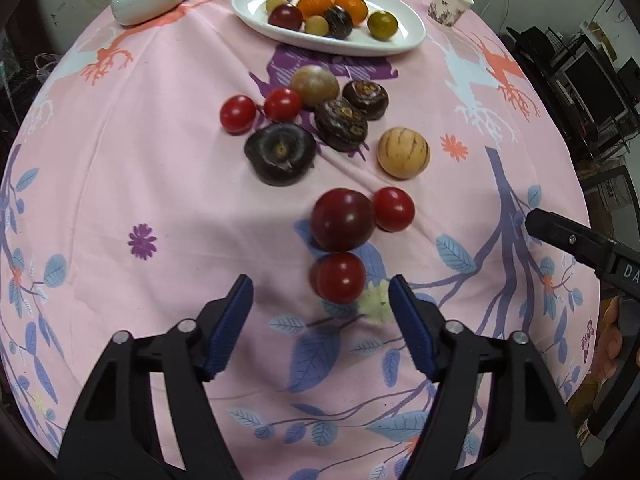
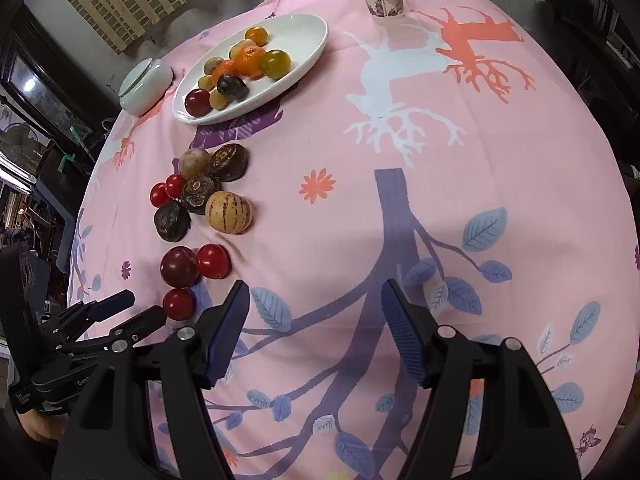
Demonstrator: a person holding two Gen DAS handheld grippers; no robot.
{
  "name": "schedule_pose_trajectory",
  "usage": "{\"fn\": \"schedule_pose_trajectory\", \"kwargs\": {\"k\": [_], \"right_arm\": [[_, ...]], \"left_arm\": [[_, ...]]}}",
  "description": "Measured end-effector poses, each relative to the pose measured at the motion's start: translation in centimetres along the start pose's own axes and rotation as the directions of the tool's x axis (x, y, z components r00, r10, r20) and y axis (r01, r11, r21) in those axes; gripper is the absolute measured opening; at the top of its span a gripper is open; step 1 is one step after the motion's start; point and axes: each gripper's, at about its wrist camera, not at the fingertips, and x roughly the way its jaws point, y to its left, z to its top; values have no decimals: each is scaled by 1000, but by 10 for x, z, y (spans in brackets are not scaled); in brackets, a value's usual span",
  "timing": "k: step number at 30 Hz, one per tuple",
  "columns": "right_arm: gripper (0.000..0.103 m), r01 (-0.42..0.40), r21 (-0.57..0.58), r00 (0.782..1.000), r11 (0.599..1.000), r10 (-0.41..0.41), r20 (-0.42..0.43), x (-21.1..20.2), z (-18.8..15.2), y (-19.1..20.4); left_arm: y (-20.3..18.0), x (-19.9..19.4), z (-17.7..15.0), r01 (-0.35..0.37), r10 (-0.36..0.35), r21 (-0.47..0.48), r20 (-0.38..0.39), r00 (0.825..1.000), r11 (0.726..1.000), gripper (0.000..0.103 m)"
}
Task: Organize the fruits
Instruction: 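Withdraw both open tools from the plate toward the fruit pile, then grasp a red tomato with the left tool while the right tool grasps another red tomato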
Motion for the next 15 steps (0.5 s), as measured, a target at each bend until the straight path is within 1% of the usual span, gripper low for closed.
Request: {"fn": "schedule_pose_trajectory", "kwargs": {"k": [1, 3, 7, 8, 9, 11, 12, 14, 15], "right_arm": [[69, 1, -1, 1000, 1000, -1, -2, 0, -1, 0], [69, 0, -1, 1000, 1000, 0, -3, 0, -2, 0], [69, 3, 2, 1000, 1000, -3, -5, 0, -4, -1], [69, 4, 3, 1000, 1000, -4, -7, 0, -5, -1], [69, 4, 4, 1000, 1000, -4, -7, 0, -6, -1], [69, 5, 2, 1000, 1000, -5, -12, 1, -8, 0], [69, 4, 0, 1000, 1000, -4, -15, 1, -9, 1], [69, 2, -10, 1000, 1000, -2, -21, 3, -10, 4], [69, 1, -14, 1000, 1000, -1, -25, 4, -11, 5]], "left_arm": [[-2, 3, -1, 6, -6, 5, -9, 1000, 1000, 64], [-4, 9, -2, 8, -8, 12, -20, 1000, 1000, 56], [-4, 21, -4, 10, -10, 0, -45, 999, 1000, 47], [-4, 25, -4, 9, -10, -5, -52, 999, 1000, 42], [-4, 28, -4, 9, -9, -9, -54, 998, 1000, 41], [-6, 29, -4, -3, 3, 1, -35, 999, 1000, 42], [-7, 30, -4, -10, 11, 11, -31, 999, 1000, 38], [-9, 28, -5, 13, -12, 27, -23, 1000, 1000, 28], [-9, 26, -5, 6, -5, 26, -16, 1000, 1000, 28]]}}
